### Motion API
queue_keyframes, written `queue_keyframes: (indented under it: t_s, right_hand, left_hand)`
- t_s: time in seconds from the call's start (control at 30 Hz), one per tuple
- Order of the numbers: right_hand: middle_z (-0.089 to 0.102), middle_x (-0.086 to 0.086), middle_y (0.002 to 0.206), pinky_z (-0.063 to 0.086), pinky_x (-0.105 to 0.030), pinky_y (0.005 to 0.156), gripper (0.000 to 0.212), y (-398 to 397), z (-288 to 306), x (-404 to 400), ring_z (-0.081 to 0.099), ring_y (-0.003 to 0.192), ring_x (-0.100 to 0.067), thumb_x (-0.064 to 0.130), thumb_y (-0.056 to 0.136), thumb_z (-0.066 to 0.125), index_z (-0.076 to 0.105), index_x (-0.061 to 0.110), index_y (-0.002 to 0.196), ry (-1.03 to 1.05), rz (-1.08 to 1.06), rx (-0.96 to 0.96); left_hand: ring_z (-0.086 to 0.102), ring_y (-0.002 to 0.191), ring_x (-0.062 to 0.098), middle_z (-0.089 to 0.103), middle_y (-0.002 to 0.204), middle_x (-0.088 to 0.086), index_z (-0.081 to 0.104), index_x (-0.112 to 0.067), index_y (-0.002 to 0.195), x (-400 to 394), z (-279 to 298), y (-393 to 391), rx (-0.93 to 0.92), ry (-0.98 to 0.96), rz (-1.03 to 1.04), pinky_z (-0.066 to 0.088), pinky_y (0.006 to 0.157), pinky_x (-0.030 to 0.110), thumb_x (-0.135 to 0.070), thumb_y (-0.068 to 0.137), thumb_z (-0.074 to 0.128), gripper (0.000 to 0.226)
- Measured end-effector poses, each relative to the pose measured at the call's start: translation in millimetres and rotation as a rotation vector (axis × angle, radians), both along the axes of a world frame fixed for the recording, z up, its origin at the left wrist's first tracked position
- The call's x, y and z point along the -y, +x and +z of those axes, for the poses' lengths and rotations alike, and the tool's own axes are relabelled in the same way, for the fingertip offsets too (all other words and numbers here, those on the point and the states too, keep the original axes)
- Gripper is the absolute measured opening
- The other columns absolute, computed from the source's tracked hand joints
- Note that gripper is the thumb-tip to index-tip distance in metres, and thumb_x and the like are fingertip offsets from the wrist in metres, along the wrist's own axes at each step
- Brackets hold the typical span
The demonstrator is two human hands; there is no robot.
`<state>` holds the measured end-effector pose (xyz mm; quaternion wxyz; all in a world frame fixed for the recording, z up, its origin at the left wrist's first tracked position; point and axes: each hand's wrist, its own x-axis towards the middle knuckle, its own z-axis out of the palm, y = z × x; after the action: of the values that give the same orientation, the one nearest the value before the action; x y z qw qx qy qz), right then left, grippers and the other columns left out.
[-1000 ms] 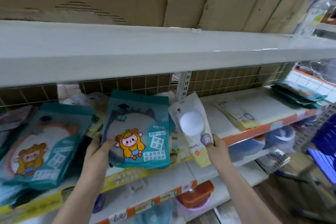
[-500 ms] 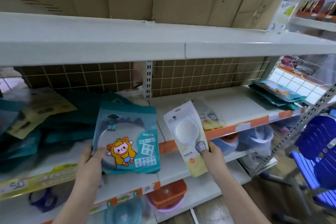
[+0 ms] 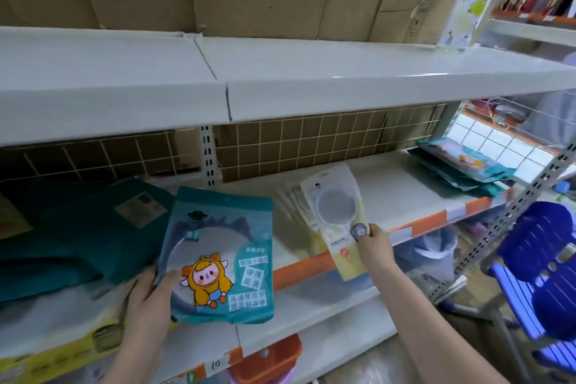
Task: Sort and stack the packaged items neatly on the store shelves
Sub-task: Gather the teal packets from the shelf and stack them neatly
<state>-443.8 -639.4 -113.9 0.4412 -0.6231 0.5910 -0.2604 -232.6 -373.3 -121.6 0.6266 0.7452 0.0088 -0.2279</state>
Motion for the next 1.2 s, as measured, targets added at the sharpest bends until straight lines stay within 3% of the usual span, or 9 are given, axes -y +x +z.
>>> queue_keyframes:
  t_s: [0.13, 0.23, 0.43, 0.53, 0.7, 0.8, 0.9, 1.0, 1.2]
  right_hand:
    - [0.056, -0.013, 0.081, 0.036, -0.033, 0.065, 0.014, 21.4, 1.9, 47.5, 0.051, 0.077, -0.029, 0.018, 0.093, 0.047, 0.053, 0.005, 0.093, -0.014, 0.004, -0.059]
    - [0.056, -0.016, 0.088, 0.035, -0.032, 0.066, 0.016, 38.1, -4.1, 70.0, 0.049, 0.077, -0.028, 0.018, 0.093, 0.048, 0.054, 0.004, 0.095, 0.005, 0.038, -0.034]
    - [0.052, -0.007, 0.129, 0.044, -0.035, 0.083, 0.061, 47.7, -11.5, 82.4, 0.049, 0.111, -0.026, 0.024, 0.083, 0.063, 0.038, 0.025, 0.138, -0.237, 0.271, -0.408]
    - [0.03, 0.005, 0.149, 0.033, -0.039, 0.104, 0.05, 44.5, -8.5, 90.2, 0.027, 0.136, -0.022, 0.042, 0.083, 0.062, 0.048, 0.039, 0.13, -0.407, 0.459, -0.636]
    - [0.032, 0.006, 0.149, 0.022, -0.038, 0.112, 0.04, 36.7, -8.7, 114.3, 0.016, 0.142, -0.021, 0.043, 0.09, 0.046, 0.051, 0.04, 0.129, -0.316, 0.628, -0.7]
    - [0.043, 0.006, 0.141, 0.032, -0.034, 0.106, 0.035, 26.0, -3.3, 129.7, 0.03, 0.135, -0.021, 0.04, 0.093, 0.044, 0.059, 0.031, 0.123, -0.371, 0.657, -0.597]
    - [0.058, 0.005, 0.123, 0.043, -0.032, 0.093, 0.036, 4.8, 4.3, 140.6, 0.047, 0.114, -0.017, 0.047, 0.092, 0.046, 0.067, 0.023, 0.11, -0.359, 0.532, -0.343]
    - [0.067, 0.007, 0.094, 0.051, -0.026, 0.074, 0.042, -28.4, 20.8, 152.7, 0.062, 0.086, -0.009, 0.058, 0.089, 0.051, 0.067, 0.02, 0.094, 0.027, 0.611, 0.032]
    - [0.07, 0.006, 0.103, 0.056, -0.026, 0.073, 0.026, -94.8, 28.7, 212.5, 0.069, 0.09, -0.015, 0.015, 0.089, 0.062, 0.055, 0.026, 0.112, 0.368, 0.515, 0.342]
  left_hand:
    - [0.058, 0.098, 0.035, 0.058, 0.113, 0.017, 0.052, -0.004, 0.12, 29.1, -5.9, 11.7, -0.063, -0.13, -0.02, 0.049, 0.084, 0.049, -0.015, 0.09, 0.059, 0.032]
    - [0.053, 0.114, 0.036, 0.056, 0.125, 0.014, 0.053, -0.008, 0.128, 54.4, -8.9, 17.7, -0.064, -0.066, 0.1, 0.041, 0.1, 0.051, -0.017, 0.083, 0.068, 0.048]
    - [0.049, 0.118, 0.041, 0.053, 0.125, 0.026, 0.05, 0.005, 0.128, 91.2, -4.0, 21.8, -0.045, -0.08, 0.07, 0.036, 0.098, 0.045, -0.012, 0.088, 0.063, 0.045]
    - [0.051, 0.115, 0.043, 0.056, 0.121, 0.025, 0.051, 0.005, 0.124, 107.1, -3.6, 19.6, 0.003, -0.101, 0.001, 0.039, 0.096, 0.046, -0.011, 0.09, 0.059, 0.039]
    - [0.051, 0.087, 0.028, 0.057, 0.088, 0.014, 0.058, 0.004, 0.101, 138.2, -4.9, 7.9, 0.121, -0.087, -0.071, 0.04, 0.074, 0.032, -0.001, 0.093, 0.049, 0.012]
    - [0.052, 0.097, 0.035, 0.055, 0.084, 0.01, 0.057, -0.005, 0.095, 168.4, -3.4, -8.6, 0.1, -0.111, -0.061, 0.036, 0.08, 0.036, -0.007, 0.091, 0.055, 0.005]
    - [0.05, 0.099, 0.04, 0.056, 0.101, 0.023, 0.057, 0.005, 0.112, 208.8, -8.7, -31.9, -0.035, -0.112, 0.029, 0.035, 0.077, 0.038, -0.016, 0.089, 0.059, 0.031]
    - [0.053, 0.092, 0.033, 0.058, 0.102, 0.022, 0.057, 0.006, 0.116, 254.8, -4.4, -72.5, -0.13, -0.114, -0.013, 0.042, 0.076, 0.038, -0.022, 0.087, 0.061, 0.041]
    - [0.056, 0.091, 0.024, 0.061, 0.107, 0.01, 0.056, -0.014, 0.112, 339.5, 9.0, -166.9, 0.015, -0.165, -0.169, 0.043, 0.077, 0.035, -0.014, 0.093, 0.056, 0.019]
